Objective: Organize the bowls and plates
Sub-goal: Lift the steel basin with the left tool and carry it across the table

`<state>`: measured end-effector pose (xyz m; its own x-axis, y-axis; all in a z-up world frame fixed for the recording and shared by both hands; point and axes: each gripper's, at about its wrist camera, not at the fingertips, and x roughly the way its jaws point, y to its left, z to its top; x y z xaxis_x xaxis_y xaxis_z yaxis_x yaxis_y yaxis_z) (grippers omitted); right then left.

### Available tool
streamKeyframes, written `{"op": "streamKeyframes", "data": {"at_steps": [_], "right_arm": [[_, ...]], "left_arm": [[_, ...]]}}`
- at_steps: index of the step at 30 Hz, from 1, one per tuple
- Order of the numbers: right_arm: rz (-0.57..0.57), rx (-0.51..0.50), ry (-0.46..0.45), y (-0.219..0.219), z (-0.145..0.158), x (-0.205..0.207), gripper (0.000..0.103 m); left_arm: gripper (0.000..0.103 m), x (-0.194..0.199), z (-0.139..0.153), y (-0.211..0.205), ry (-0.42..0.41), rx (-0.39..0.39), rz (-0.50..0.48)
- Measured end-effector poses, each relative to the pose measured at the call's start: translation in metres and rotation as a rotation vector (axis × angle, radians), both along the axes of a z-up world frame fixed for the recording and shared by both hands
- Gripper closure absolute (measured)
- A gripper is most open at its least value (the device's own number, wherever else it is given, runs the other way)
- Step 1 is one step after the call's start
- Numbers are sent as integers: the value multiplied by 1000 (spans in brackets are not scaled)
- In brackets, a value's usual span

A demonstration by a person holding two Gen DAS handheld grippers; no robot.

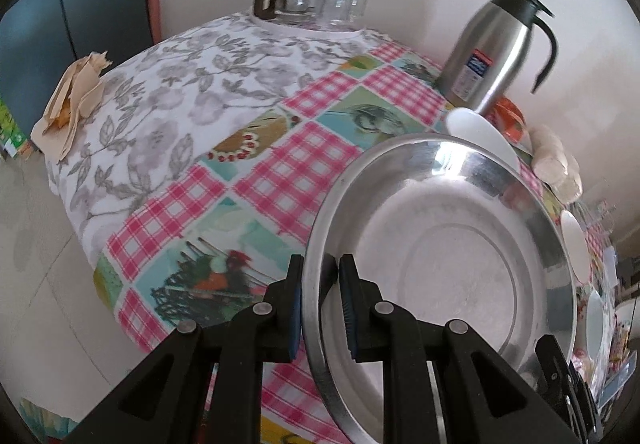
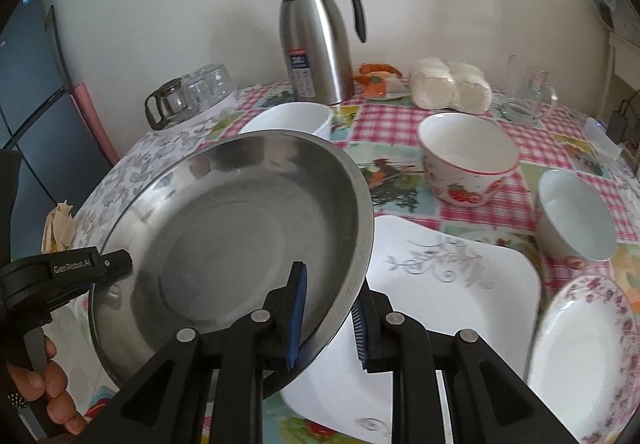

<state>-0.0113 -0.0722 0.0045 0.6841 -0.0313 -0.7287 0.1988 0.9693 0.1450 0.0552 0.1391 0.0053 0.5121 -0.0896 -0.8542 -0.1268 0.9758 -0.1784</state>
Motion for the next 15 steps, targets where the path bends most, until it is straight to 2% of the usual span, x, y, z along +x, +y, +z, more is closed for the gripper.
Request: {"op": "streamKeyframes", "data": {"at_steps": [15], "right_arm": [[-93, -13, 20, -54, 2, -30, 77]], "left_arm": [[85, -20, 10, -65, -10, 33, -129]]}}
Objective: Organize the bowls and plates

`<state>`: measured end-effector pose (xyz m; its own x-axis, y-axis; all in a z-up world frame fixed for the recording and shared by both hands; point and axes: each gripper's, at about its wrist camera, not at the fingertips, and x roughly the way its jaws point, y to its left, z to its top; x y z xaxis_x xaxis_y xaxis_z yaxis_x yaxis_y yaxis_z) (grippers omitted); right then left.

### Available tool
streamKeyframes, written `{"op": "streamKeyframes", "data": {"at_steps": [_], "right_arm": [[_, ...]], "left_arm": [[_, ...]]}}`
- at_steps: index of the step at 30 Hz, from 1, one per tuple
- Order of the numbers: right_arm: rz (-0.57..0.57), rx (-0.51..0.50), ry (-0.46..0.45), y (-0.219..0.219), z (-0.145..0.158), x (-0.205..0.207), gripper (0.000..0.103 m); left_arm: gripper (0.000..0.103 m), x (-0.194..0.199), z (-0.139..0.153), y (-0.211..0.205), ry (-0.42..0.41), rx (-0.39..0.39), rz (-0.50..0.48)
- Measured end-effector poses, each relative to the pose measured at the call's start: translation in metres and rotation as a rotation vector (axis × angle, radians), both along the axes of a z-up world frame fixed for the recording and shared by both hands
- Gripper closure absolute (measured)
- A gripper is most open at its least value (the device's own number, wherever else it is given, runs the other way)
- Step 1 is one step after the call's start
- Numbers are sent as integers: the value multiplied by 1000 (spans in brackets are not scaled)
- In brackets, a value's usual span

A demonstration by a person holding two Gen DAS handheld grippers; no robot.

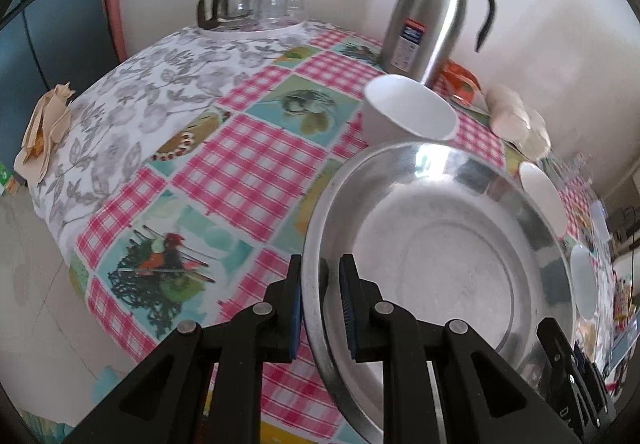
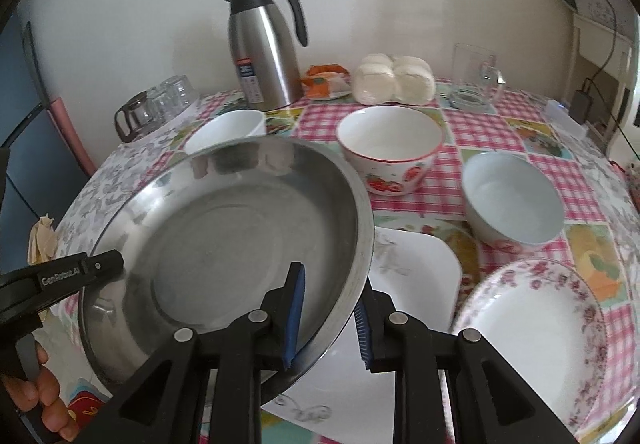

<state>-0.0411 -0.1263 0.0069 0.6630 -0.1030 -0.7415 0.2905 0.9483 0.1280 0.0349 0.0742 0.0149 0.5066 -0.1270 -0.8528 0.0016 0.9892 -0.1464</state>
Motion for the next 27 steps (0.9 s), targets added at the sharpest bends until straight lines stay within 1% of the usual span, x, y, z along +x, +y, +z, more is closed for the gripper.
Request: {"op": "streamKeyframes", "data": {"at_steps": [4, 8, 13, 18, 27], "right_arm": [[-24, 11, 11, -12, -2, -7, 76], [-36, -16, 27, -21, -5, -13, 76], [-56, -24, 43, -32, -7, -20, 76], [-71, -33, 64, -37, -8, -25, 76], [-86, -40, 115, -40, -13, -29, 76]], "left_arm": [[85, -4, -2, -14, 13, 3, -32], [85, -8, -4, -27, 21, 13, -61], [85, -14, -7, -44, 39, 14, -111], [85, -19, -9, -56, 47, 40, -146], [85, -25, -18, -68, 111, 64, -191]]}}
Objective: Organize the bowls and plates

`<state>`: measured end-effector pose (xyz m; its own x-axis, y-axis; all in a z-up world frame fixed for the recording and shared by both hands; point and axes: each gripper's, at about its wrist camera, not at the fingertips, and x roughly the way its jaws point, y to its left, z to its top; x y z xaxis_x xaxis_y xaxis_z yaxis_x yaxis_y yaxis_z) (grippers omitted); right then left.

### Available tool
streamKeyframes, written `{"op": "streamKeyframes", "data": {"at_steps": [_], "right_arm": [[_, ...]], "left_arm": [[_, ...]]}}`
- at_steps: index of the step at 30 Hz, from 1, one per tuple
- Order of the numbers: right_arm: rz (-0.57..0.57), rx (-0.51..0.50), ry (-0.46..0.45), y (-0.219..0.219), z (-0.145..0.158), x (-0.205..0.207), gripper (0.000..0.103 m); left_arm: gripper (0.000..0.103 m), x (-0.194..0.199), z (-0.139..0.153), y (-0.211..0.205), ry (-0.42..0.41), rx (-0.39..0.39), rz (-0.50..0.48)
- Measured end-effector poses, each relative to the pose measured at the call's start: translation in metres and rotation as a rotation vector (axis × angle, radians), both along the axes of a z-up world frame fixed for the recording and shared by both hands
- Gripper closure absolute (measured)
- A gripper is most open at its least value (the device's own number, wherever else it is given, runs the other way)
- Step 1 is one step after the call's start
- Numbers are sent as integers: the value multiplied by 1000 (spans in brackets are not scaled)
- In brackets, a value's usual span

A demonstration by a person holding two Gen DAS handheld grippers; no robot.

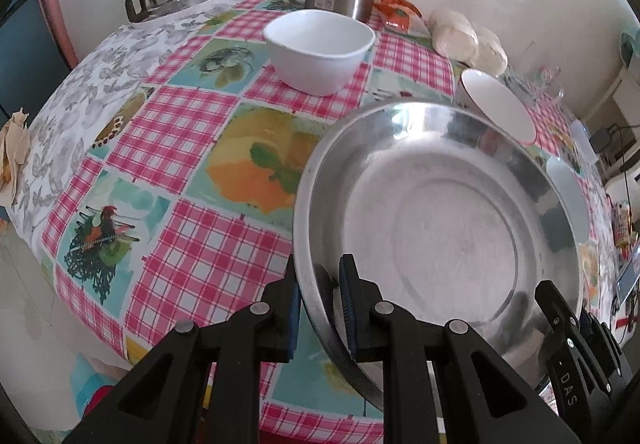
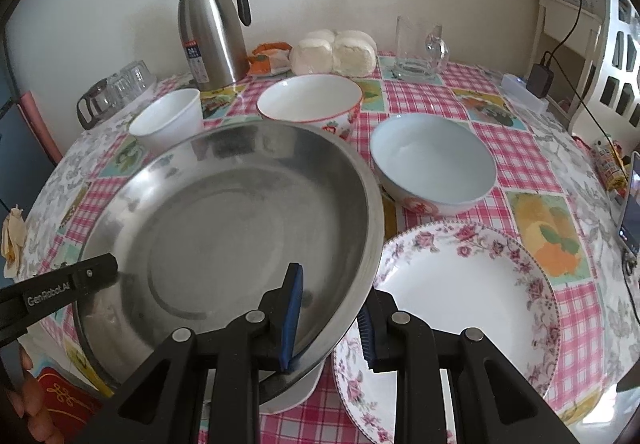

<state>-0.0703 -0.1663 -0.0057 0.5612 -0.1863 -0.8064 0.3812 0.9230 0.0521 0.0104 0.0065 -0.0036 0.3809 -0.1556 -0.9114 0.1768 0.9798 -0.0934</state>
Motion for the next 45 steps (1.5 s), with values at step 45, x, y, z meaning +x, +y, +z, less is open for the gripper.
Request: {"op": "streamKeyframes", "data": {"at_steps": [45], "right_arm": [[-62, 35, 93, -3, -12, -19, 61]], "left_arm": [[61, -8, -5, -3, 53, 25, -37]]}}
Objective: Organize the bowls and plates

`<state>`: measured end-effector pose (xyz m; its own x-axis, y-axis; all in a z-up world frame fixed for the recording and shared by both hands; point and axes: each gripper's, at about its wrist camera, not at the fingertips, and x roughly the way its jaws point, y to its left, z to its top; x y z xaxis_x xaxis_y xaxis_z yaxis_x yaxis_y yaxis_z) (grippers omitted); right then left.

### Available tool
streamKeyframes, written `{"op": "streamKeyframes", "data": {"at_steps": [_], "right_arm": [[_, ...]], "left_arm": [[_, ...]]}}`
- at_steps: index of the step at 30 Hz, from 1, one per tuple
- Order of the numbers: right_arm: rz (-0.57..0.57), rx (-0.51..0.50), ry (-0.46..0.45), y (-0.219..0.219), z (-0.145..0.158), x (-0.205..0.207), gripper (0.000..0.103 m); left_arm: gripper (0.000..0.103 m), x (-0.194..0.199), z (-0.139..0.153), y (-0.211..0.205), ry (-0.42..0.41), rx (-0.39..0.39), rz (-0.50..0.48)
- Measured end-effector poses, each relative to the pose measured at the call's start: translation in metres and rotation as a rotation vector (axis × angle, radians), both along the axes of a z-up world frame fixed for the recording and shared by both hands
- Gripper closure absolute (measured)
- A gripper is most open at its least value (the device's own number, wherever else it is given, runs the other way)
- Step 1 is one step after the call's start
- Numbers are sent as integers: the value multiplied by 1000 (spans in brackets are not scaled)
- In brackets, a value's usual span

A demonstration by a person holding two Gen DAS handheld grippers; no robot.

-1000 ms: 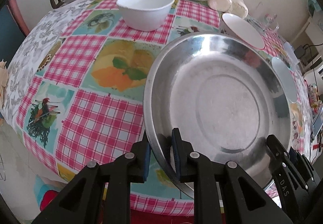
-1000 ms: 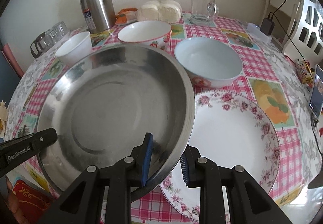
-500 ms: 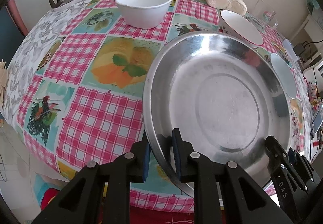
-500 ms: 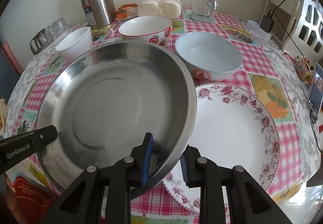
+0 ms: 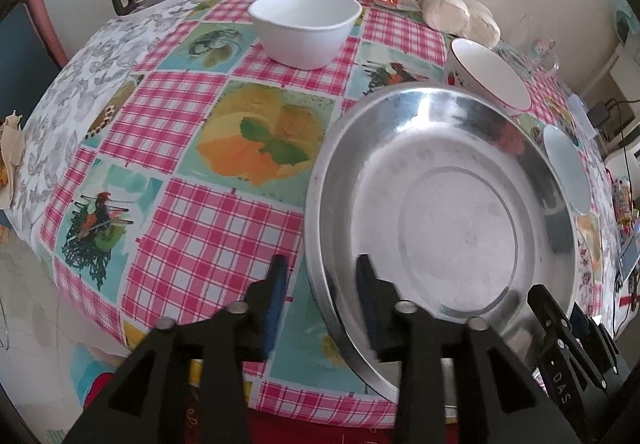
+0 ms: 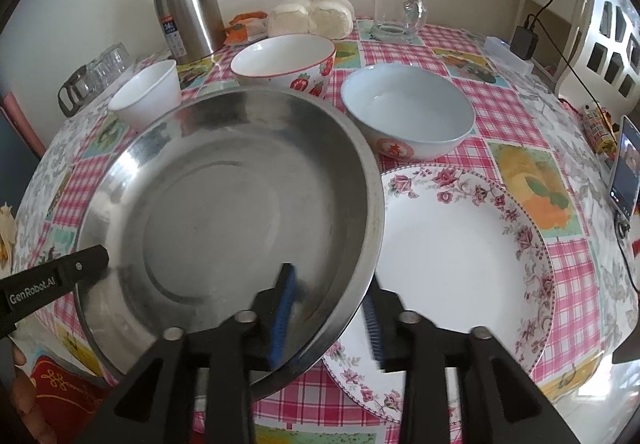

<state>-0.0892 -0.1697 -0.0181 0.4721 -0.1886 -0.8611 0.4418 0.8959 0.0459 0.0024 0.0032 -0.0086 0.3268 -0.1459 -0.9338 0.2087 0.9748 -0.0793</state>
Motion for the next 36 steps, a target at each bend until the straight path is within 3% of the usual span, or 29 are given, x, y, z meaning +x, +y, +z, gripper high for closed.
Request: {"op": "streamKeyframes", "data": {"at_steps": [3, 5, 10, 12, 14, 16, 19, 26, 28, 36], "right_arm": [[-1, -5, -21, 0, 3, 0, 55], [-4, -11, -34, 1, 5, 0, 41], [-15, -21, -78, -1, 11, -1, 24], [-16, -23, -86, -1, 11, -1, 21], [-14, -24, -91, -1, 12, 0, 16], [-14, -27, -96, -1, 12, 0, 13], [-9, -30, -105, -1, 12, -1, 9], [-6, -40, -122, -1, 14, -2, 0], [-8, -39, -125, -1, 14, -2, 0], [-22, -38, -144, -5, 16, -4, 0]], "left_arm": [[54, 0, 4, 1, -22, 1, 5], [46, 1, 7, 1, -31, 0, 6], [36, 3, 7, 1, -42, 25, 11], [24, 3, 6, 1, -45, 35, 12], [23, 3, 7, 1, -56, 39, 14], [23, 2, 9, 2, -72, 45, 17], [13, 3, 9, 3, -83, 55, 21], [12, 4, 12, 5, -109, 57, 35], [6, 4, 11, 4, -110, 58, 39], [6, 3, 16, 5, -139, 42, 53]]}}
